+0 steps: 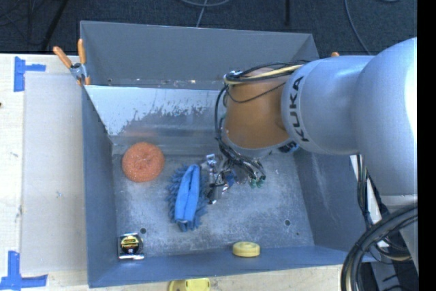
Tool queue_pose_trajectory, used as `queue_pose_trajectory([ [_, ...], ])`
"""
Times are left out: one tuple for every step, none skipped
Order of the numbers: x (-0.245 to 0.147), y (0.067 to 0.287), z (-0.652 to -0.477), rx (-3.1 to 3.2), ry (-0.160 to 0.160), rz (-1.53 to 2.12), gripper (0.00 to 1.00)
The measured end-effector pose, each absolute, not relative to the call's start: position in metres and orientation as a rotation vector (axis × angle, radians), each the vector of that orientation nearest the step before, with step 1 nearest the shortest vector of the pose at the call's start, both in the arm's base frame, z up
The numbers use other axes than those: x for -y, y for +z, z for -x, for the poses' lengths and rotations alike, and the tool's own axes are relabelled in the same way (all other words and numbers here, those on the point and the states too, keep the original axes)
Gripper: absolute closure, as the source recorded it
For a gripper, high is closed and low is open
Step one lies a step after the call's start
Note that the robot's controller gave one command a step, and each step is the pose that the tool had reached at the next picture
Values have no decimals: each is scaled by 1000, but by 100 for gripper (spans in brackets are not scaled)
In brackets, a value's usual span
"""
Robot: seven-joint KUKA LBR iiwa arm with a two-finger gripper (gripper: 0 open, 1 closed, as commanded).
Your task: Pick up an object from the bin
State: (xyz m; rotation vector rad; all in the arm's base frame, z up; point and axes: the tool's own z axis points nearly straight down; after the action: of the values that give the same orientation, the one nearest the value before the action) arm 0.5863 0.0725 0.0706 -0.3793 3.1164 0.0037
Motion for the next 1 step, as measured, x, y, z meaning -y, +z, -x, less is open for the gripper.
queue_pose_trajectory([
  [-83,117,-575,-3129,1,360,100],
])
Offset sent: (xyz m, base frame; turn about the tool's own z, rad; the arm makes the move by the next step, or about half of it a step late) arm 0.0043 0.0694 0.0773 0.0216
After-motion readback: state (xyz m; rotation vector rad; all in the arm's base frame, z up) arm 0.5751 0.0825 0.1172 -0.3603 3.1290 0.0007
